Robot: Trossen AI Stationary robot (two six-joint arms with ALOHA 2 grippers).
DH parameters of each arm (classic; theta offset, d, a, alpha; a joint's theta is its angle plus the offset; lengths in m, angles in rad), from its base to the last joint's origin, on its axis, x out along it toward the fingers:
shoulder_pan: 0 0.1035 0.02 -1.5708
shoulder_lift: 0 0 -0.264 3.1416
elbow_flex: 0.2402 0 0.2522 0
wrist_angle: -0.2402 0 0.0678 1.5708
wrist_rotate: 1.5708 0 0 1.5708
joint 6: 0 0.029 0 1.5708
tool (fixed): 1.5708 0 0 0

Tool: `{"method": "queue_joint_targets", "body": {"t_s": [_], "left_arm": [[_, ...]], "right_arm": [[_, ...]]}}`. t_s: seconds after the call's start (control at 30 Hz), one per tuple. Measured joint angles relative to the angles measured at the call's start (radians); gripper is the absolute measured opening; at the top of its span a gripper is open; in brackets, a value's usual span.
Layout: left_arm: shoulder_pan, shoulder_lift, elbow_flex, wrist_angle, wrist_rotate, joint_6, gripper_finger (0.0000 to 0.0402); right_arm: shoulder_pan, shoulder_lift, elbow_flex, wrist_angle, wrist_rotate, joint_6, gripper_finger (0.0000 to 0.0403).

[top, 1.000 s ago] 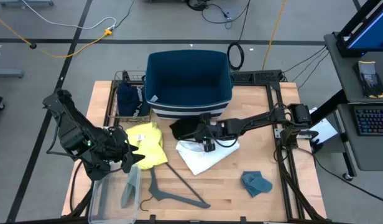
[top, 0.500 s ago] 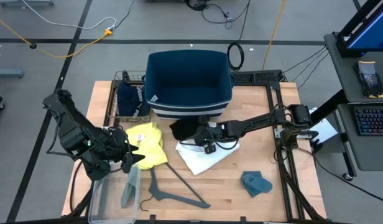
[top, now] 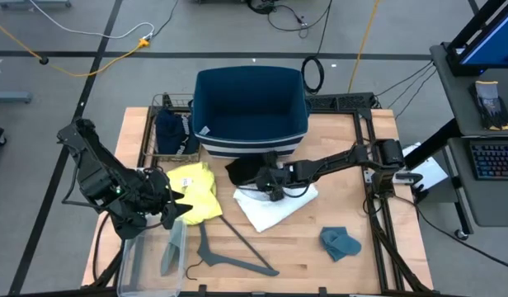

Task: Pick & Place Cloths
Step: Put the black sock into the transparent bin

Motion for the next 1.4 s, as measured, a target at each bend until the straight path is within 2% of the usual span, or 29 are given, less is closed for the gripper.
{"method": "queue_joint_targets", "body": {"t_s": [0.17, 0.37, 0.63, 0.9, 1.17, 1.23, 1.4], "left_arm": [[0.0, 0.0, 0.0, 0.0, -0.011, 0.0, 0.0294], [0.0, 0.001, 0.0, 0.0, -0.014, 0.0, 0.0294], [0.0, 0.001, 0.0, 0.0, -0.042, -0.001, 0.0294], [0.0, 0.001, 0.0, 0.003, -0.088, -0.002, 0.0294], [0.025, 0.001, 0.0, 0.102, -0.161, 0.03, 0.0294], [0.048, 0.001, 0.0, 0.147, -0.17, 0.082, 0.0294], [0.128, 0.007, 0.0, 0.283, -0.17, 0.343, 0.0294]], "right_arm": [[0.009, 0.021, 0.003, 0.004, 0.03, 0.009, 0.0126], [0.009, 0.016, 0.001, 0.003, 0.025, 0.036, 0.0013], [0.034, -0.083, 0.001, 0.017, 0.017, -0.002, 0.0003], [0.068, -0.219, 0.001, 0.053, -0.059, 0.01, 0.0001], [0.11, -0.353, 0.002, 0.162, -0.086, 0.002, 0.0001], [0.121, -0.39, 0.002, 0.193, -0.102, 0.002, 0.0001], [0.142, -0.447, 0.002, 0.32, -0.166, 0.002, 0.0001]]}}
